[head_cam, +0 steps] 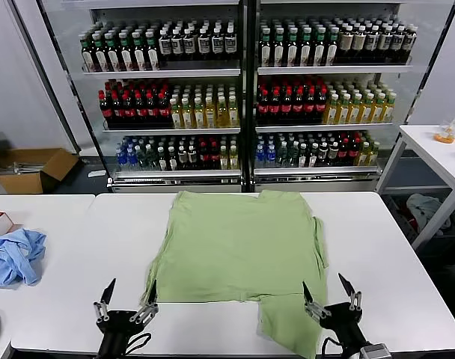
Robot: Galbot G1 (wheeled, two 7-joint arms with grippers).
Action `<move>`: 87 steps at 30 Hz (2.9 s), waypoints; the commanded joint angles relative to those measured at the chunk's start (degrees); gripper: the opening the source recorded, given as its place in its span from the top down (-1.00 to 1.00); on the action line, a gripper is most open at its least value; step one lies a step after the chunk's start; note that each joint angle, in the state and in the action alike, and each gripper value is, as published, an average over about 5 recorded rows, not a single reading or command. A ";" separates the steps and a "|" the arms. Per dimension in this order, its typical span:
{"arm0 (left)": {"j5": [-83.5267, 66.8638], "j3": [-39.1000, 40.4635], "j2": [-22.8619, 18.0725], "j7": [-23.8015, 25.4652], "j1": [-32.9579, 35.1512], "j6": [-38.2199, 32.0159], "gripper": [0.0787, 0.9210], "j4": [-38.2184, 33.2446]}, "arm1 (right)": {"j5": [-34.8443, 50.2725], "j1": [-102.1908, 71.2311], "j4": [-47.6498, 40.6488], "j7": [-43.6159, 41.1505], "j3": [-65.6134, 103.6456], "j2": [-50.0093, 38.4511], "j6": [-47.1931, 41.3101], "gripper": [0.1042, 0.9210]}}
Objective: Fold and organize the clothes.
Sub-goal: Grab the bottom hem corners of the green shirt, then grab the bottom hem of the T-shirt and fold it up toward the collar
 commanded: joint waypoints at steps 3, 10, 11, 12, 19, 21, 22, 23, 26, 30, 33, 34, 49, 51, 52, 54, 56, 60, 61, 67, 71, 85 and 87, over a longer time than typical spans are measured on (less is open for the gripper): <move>-5.38 1.73 5.26 -1.16 -11.51 13.05 -0.77 10.02 | -2.29 -2.67 -0.71 0.69 -3.46 1.06 -3.29 -0.76; -7.05 3.29 6.36 -1.86 -14.06 15.44 -0.77 13.21 | -3.91 -3.45 -1.71 2.07 -5.30 1.99 -4.54 -0.76; -7.26 3.47 6.45 -1.83 -14.25 15.73 -0.77 13.35 | -4.06 -3.46 -1.82 2.28 -5.43 2.08 -4.73 -0.76; -7.44 3.65 6.52 -1.80 -14.45 15.97 -0.77 13.50 | -4.17 -3.45 -1.93 2.47 -5.52 2.15 -4.92 -0.76; -7.60 4.28 6.64 -2.41 -15.93 17.59 -0.77 15.18 | -3.14 -3.42 -1.96 2.99 -6.00 2.42 -5.98 -0.76; -7.63 4.32 6.67 -2.50 -15.84 18.00 -0.77 15.03 | -2.37 -3.45 -1.79 3.18 -6.26 2.50 -6.48 -0.76; -7.66 4.34 6.68 -2.50 -15.73 18.11 -0.77 14.94 | -1.91 -3.44 -1.75 3.23 -6.35 2.51 -6.71 -0.76; -7.70 4.36 6.69 -2.49 -15.60 18.18 -0.77 14.86 | -1.43 -3.41 -1.76 3.26 -6.42 2.50 -6.95 -0.76; -8.06 4.35 6.67 -2.33 -15.04 18.21 -0.72 14.50 | 0.19 -3.36 -1.81 3.42 -6.67 2.49 -7.75 -0.70; -8.81 4.18 6.59 -1.84 -14.18 18.12 -0.49 13.72 | 2.47 -3.45 -1.74 3.97 -7.13 2.46 -9.14 -0.46; -9.34 4.09 6.52 -1.35 -13.74 18.02 -0.29 13.22 | 4.02 -3.54 -1.79 4.09 -7.26 2.42 -9.86 -0.24; -9.53 4.09 6.51 -1.14 -13.59 17.97 -0.20 13.02 | 4.65 -3.56 -1.78 4.08 -7.24 2.40 -10.11 -0.16; -14.23 2.85 6.51 0.81 -11.45 14.55 0.82 9.11 | 8.14 -2.45 0.54 1.02 -3.98 1.53 -7.59 0.86; -14.97 2.43 6.66 0.85 -11.02 14.10 0.91 8.21 | 8.31 -1.89 1.20 0.11 -2.47 1.06 -6.50 0.95; -15.36 2.20 6.78 0.88 -10.73 13.93 0.95 7.61 | 8.49 -1.58 1.60 -0.32 -1.56 0.76 -5.91 0.98; -16.00 1.74 7.05 0.99 -10.03 13.62 0.97 6.21 | 8.92 -0.96 2.40 -1.09 0.34 0.11 -4.78 0.99; -16.62 1.26 7.33 1.10 -9.20 13.35 0.98 4.48 | 9.53 -0.34 3.21 -1.67 2.32 -0.59 -3.85 0.99; -17.65 0.29 7.81 1.26 -7.87 12.95 0.98 1.50 | 10.67 0.52 4.09 -2.28 5.11 -1.66 -2.77 0.99; -17.81 0.12 7.95 1.29 -7.64 12.87 0.98 1.02 | 10.91 0.79 4.17 -2.39 5.62 -1.86 -2.59 0.99; -19.24 -0.61 9.21 1.40 -7.59 12.55 0.98 -0.31 | 12.26 3.69 3.60 -2.59 7.22 -2.85 -1.54 0.99; -21.23 -0.64 10.19 1.49 -8.74 12.58 0.98 0.00 | 13.71 7.22 1.89 -2.42 7.47 -4.18 -1.46 0.99; -26.59 1.43 14.27 1.12 -17.44 12.66 0.98 7.19 | 16.26 24.94 -8.15 -2.17 1.29 -9.56 -2.02 0.99; -27.11 1.92 15.10 0.98 -19.55 12.64 0.98 9.06 | 16.32 27.64 -9.73 -2.17 -0.04 -9.86 -2.19 0.99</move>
